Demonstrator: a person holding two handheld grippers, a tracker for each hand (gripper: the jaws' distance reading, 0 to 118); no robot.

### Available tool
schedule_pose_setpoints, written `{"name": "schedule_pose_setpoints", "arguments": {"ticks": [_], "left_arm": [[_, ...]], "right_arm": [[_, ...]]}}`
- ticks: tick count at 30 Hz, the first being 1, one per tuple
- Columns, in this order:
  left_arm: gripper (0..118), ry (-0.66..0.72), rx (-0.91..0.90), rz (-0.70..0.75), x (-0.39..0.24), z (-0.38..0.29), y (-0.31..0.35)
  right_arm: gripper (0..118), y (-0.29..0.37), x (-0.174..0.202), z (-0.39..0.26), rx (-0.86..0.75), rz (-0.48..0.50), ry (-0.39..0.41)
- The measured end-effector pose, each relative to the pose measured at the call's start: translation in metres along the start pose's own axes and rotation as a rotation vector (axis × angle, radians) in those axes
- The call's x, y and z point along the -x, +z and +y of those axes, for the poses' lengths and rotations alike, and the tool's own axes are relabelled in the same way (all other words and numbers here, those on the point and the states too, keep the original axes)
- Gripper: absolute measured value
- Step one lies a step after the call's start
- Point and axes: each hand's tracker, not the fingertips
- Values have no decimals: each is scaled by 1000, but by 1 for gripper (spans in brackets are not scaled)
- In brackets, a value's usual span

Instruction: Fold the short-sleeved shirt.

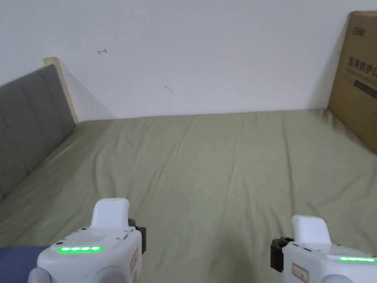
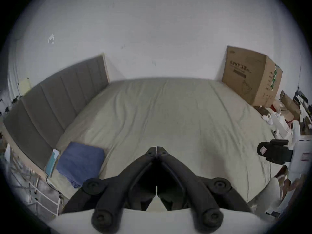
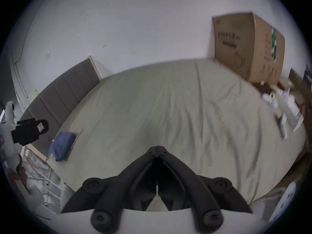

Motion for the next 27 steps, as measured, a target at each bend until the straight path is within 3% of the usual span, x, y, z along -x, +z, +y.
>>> {"name": "schedule_pose_setpoints", "arguments": {"ticks": [5,13,20,24,25,27], "left_arm": [[0,70,-171,-27,-23,26,31],[0,-2,-325,6,-54,48,60],[0,-52,-395,41,-63,51,69],[5,-22,-387,23,-59,52,69],[16,-17,-381,30,-59,52,69],[78,-32,-374,30,-60,51,66]], "right_arm": [[0,32,10,42,-161,-35,91],[0,74,28,72,-445,-156,157],[0,80,27,69,-481,-192,146],[9,76,24,70,-453,-184,143],[21,75,24,70,-450,-181,143],[73,74,24,69,-452,-180,141]]}}
